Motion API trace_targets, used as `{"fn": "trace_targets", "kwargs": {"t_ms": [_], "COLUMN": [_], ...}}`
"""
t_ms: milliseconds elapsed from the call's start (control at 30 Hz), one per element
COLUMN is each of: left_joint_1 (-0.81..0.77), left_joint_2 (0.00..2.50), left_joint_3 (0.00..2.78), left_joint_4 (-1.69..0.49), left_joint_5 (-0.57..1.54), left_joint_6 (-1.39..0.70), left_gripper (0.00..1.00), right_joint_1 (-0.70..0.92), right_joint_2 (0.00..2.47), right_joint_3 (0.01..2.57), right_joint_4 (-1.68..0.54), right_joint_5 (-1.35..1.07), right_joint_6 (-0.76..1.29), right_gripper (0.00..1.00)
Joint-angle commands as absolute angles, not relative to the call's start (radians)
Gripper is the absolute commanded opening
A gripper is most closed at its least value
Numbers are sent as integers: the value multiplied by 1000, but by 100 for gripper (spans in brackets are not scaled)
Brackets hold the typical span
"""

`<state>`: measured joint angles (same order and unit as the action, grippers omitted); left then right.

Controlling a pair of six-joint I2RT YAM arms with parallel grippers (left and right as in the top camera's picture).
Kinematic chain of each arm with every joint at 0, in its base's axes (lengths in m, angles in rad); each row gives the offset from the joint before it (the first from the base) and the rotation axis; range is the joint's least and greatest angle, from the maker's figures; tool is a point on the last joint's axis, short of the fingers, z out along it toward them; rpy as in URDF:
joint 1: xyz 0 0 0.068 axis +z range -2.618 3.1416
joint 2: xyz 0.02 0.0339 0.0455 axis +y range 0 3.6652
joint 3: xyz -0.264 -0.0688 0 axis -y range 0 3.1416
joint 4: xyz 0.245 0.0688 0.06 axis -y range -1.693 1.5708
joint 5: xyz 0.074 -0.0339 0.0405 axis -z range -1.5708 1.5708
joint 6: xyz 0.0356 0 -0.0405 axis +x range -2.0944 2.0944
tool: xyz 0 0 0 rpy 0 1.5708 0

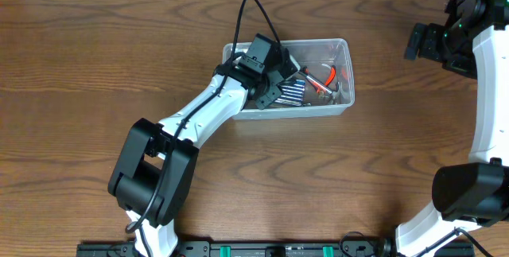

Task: Pack container
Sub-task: 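Carry the screwdriver with the left gripper into the container, then open the left gripper and raise it out of the container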

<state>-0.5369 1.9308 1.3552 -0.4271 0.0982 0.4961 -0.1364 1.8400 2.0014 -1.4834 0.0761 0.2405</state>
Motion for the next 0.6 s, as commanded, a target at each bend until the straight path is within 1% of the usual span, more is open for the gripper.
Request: {"fn": "trace_targets", "kwargs": {"t_ms": [0,133,333,400,433,533,567], "left_joint_1": [-535,-533,-514,-492,-475,-403,-370], "left_joint_2": [1925,1865,1695,1647,1621,1565,1552], "left_joint_3": [1362,1364,1380,1385,1385,1385,1385], "left_joint_4": [-464,-490,-489,-489,-492,-501,-504], "left_joint_5": [97,82,38,10,3,3,3], "left_joint_6": [487,416,401,373,350,253,209], "left_gripper": [54,58,62,67,71,96,99], "right_joint_1": [-144,-143,-138,-125,-117,-83,-70], "right_joint_2": [1846,1846,1846,1846,1846,1846,1846], "right_joint_3": [1998,1998,1998,1998,1998,1998,1998], "right_joint_4": [-1485,-1485,-1442,-1410,-1394,-1313,-1278], "right_joint_5": [78,78,77,78,78,78,77], "right_joint_6": [226,199,138,96,82,42,20], "right_gripper": [99,99,99,99,99,99,99]}}
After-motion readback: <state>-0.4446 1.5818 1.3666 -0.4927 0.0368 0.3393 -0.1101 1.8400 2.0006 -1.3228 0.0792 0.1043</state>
